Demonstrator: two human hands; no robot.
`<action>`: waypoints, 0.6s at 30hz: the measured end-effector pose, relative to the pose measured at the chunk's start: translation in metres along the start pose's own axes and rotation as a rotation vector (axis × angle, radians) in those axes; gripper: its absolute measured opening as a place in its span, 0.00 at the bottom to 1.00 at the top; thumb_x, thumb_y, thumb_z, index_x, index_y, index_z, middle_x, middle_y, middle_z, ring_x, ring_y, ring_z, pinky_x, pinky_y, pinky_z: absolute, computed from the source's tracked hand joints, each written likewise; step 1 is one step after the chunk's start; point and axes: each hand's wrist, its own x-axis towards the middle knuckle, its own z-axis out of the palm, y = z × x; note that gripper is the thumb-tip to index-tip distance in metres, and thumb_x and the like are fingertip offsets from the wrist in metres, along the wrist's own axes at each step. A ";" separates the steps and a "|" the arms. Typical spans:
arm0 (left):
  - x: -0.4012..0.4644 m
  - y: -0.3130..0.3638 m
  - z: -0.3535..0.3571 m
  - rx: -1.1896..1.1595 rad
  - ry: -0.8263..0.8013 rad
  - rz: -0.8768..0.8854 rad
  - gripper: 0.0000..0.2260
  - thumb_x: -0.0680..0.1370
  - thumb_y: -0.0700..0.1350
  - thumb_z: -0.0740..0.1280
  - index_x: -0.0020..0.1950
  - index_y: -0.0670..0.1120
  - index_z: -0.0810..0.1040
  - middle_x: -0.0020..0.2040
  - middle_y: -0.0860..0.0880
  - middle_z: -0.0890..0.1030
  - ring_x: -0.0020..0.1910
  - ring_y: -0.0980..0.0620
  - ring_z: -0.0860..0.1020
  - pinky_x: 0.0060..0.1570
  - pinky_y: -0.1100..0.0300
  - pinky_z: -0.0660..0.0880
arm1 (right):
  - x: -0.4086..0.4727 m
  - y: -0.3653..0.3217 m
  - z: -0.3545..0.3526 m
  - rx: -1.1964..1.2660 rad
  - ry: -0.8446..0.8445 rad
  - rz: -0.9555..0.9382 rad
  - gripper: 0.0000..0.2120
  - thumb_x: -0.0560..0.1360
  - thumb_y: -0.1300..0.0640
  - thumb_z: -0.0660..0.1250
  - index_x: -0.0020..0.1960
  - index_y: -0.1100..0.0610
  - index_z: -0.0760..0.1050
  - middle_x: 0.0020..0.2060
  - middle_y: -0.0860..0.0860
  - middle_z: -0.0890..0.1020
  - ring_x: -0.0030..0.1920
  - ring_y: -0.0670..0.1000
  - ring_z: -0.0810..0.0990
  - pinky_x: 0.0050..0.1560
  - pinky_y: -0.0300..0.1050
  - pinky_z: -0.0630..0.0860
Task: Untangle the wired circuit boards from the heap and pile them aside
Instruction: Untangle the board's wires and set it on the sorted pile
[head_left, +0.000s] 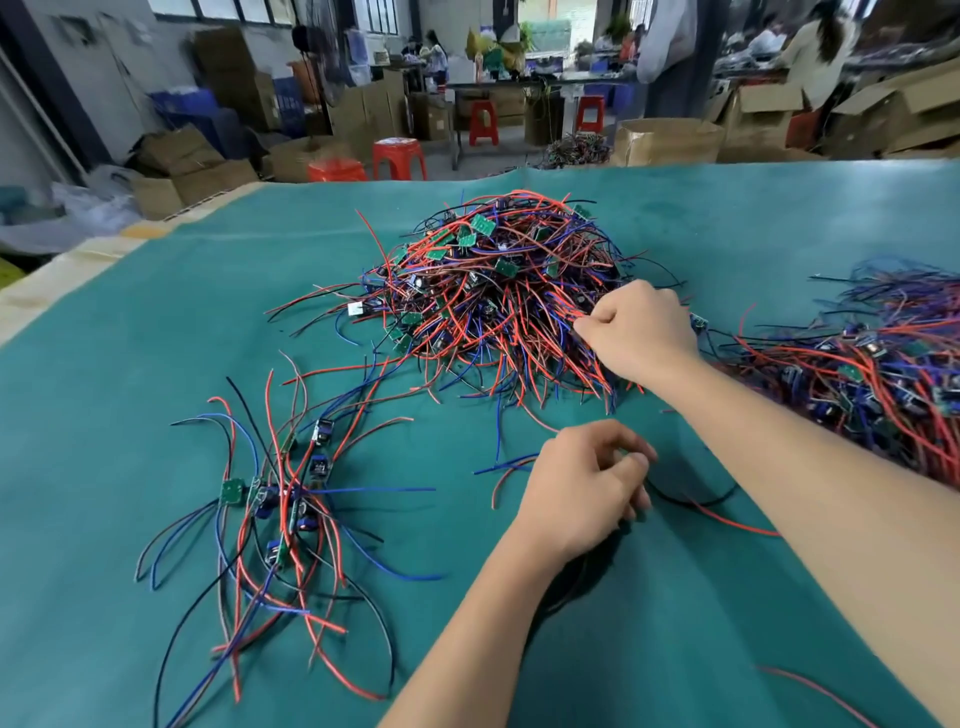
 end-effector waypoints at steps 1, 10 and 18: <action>0.000 0.000 0.000 -0.001 0.012 -0.001 0.07 0.76 0.38 0.62 0.47 0.45 0.80 0.29 0.51 0.80 0.25 0.55 0.75 0.26 0.67 0.70 | -0.001 0.001 -0.003 0.028 -0.010 -0.004 0.17 0.76 0.46 0.71 0.37 0.58 0.81 0.38 0.58 0.82 0.43 0.60 0.73 0.43 0.46 0.69; 0.003 0.001 -0.002 -0.144 0.148 -0.038 0.08 0.78 0.34 0.62 0.52 0.42 0.78 0.34 0.48 0.81 0.28 0.54 0.75 0.26 0.62 0.73 | -0.030 0.025 -0.035 0.074 -0.083 -0.117 0.17 0.73 0.47 0.77 0.31 0.54 0.78 0.26 0.46 0.78 0.36 0.55 0.76 0.40 0.45 0.66; 0.005 0.010 -0.009 -0.530 0.202 -0.118 0.16 0.85 0.50 0.55 0.58 0.38 0.74 0.40 0.43 0.82 0.31 0.50 0.80 0.30 0.60 0.77 | -0.096 0.030 -0.073 0.352 -0.224 -0.242 0.14 0.71 0.54 0.78 0.31 0.55 0.77 0.24 0.52 0.76 0.26 0.47 0.69 0.35 0.46 0.66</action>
